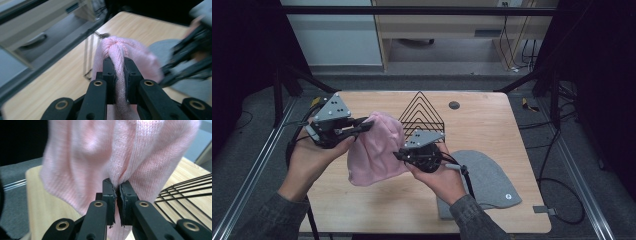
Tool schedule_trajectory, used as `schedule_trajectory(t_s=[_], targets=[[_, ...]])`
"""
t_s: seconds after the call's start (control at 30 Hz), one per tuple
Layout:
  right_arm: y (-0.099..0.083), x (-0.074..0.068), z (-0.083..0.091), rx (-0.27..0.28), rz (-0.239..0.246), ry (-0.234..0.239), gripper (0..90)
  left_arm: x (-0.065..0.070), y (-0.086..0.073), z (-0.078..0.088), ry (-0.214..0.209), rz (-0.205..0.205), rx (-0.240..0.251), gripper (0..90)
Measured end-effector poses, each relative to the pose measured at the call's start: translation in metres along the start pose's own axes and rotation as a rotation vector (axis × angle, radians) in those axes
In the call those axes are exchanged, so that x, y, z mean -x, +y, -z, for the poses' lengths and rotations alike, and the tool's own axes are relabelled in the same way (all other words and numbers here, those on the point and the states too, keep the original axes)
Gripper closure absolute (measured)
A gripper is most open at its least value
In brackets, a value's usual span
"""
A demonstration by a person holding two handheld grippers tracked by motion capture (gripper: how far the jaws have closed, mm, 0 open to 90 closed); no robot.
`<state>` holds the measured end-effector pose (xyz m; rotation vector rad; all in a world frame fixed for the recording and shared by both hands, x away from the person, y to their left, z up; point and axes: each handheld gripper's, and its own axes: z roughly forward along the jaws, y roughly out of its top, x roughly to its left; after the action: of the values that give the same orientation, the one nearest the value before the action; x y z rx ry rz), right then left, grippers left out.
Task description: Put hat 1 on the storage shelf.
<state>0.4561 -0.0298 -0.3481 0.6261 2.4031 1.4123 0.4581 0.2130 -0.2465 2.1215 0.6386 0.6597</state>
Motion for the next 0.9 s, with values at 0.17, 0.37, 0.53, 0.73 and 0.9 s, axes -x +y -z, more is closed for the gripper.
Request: schedule_trajectory(t_s=[0.17,0.37,0.53,0.73,0.9], targets=[[0.018,0.001,0.023,-0.008,0.039,0.028,85.2,-0.009,0.001,-0.012,0.019,0.000,-0.003,79.8],[0.037,0.017,0.048,0.005,0.029,0.033,85.6,-0.014,0.012,-0.020,0.032,-0.011,0.004,79.1],[0.046,0.041,0.063,-0.011,0.016,-0.026,85.7,-0.020,0.027,-0.027,0.038,-0.014,-0.004,79.5],[0.059,0.068,0.072,0.002,-0.006,-0.090,85.8,-0.025,0.049,-0.027,0.030,0.009,0.024,80.2],[0.068,0.084,0.073,0.018,-0.008,-0.131,85.8,-0.035,0.068,-0.029,0.016,0.046,0.063,80.2]])
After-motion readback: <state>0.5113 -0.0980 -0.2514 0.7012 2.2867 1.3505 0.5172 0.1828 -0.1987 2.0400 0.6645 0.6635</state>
